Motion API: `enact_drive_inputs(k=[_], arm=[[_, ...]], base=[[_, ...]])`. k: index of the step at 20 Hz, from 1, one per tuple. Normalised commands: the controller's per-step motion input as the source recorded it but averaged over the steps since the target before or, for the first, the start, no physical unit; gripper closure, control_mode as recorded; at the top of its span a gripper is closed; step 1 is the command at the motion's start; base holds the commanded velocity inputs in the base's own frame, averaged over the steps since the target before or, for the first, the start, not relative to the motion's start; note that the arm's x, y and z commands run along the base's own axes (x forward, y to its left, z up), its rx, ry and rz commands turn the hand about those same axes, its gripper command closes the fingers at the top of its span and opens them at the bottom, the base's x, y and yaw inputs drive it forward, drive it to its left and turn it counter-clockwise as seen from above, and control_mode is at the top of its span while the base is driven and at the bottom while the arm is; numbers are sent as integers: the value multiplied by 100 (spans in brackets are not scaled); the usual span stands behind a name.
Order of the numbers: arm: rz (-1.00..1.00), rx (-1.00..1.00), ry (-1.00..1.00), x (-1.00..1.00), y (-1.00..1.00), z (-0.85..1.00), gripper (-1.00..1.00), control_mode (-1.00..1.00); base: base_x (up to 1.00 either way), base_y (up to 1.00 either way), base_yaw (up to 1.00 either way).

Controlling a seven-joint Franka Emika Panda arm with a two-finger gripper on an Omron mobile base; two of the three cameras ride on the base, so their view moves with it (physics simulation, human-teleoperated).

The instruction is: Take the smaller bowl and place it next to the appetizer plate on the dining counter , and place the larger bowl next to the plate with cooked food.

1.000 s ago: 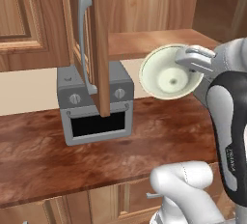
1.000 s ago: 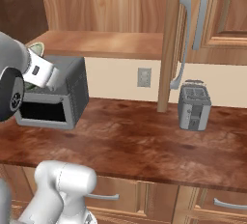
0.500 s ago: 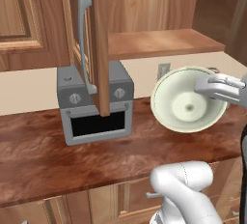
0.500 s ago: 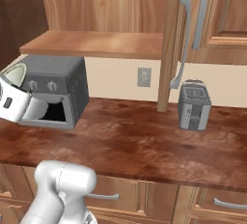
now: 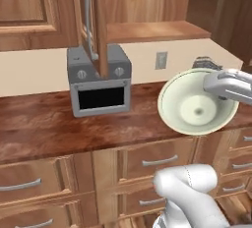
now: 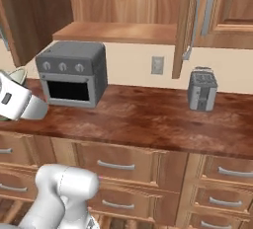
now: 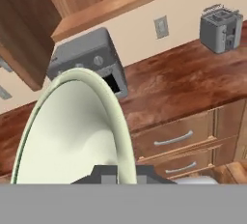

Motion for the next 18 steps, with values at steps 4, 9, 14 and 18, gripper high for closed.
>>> enact_drive_inputs(k=[4, 9, 14, 18], arm=[[0, 0, 0, 0, 0, 0, 100, 100], [0, 0, 0, 0, 0, 0, 100, 100], [0, 0, 0, 0, 0, 0, 100, 100], [0, 0, 0, 0, 0, 0, 100, 100]], base=[[-71, 99, 14], [-21, 100, 10], [0, 100, 4], [-1, 100, 0]])
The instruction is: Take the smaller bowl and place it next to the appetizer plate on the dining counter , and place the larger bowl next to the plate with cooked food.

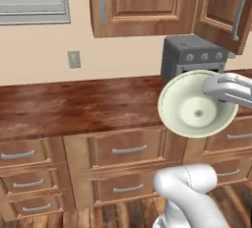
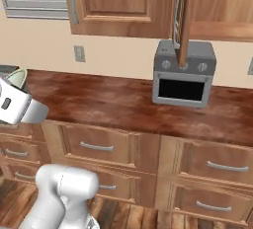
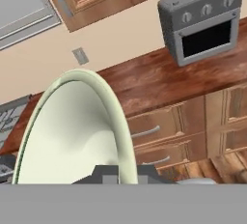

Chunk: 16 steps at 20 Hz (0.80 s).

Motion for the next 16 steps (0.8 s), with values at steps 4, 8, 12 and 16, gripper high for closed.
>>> enact_drive_inputs(k=[4, 8, 12, 16], arm=[[0, 0, 0, 0, 0, 0, 100, 100], [0, 0, 0, 0, 0, 0, 100, 100], [0, 0, 0, 0, 0, 0, 100, 100], [0, 0, 0, 0, 0, 0, 100, 100]], base=[[-22, 100, 2], [-28, 100, 22], [-24, 86, 36], [-73, 41, 29]])
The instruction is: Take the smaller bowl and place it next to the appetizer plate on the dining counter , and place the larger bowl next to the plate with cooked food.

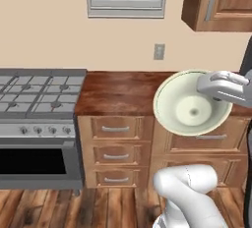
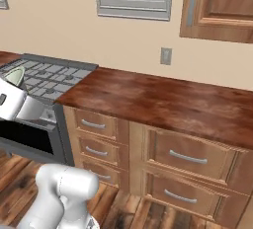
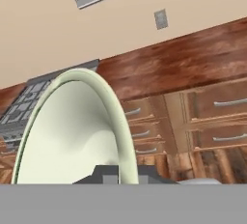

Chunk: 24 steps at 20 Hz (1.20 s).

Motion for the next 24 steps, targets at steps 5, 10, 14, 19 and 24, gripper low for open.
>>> enact_drive_inputs(k=[5, 10, 14, 19, 24], arm=[[0, 0, 0, 0, 0, 0, 100, 100], [0, 0, 0, 0, 0, 0, 100, 100], [0, 0, 0, 0, 0, 0, 100, 100], [0, 0, 0, 0, 0, 0, 100, 100], [0, 0, 0, 0, 0, 0, 100, 100]], base=[[-100, 1, 18], [-100, 17, 14], [-100, 20, 12], [-67, 83, 15], [-14, 98, 41]])
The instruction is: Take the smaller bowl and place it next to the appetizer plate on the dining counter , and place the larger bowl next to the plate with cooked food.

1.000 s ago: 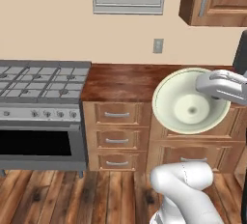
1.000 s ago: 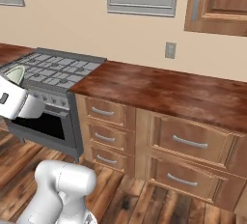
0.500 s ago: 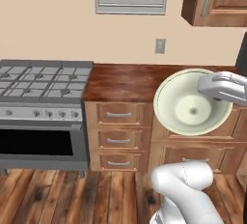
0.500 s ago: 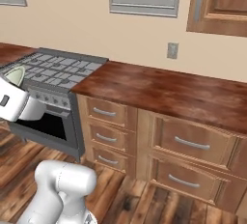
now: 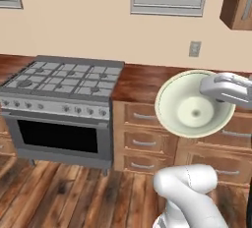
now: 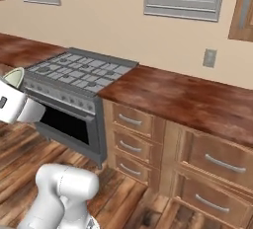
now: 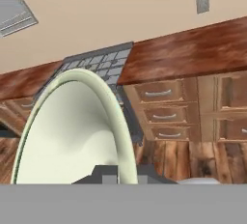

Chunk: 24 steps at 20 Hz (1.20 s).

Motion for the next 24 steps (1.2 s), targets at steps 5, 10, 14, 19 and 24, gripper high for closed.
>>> enact_drive_inputs(k=[5, 10, 14, 19, 24], arm=[[0, 0, 0, 0, 0, 0, 100, 100], [0, 0, 0, 0, 0, 0, 100, 100], [0, 0, 0, 0, 0, 0, 100, 100], [0, 0, 0, 0, 0, 0, 100, 100], [0, 0, 0, 0, 0, 0, 100, 100]], base=[[-11, 78, 56], [-14, 63, 61], [-3, 60, 64], [0, 62, 61], [-76, 12, 47]])
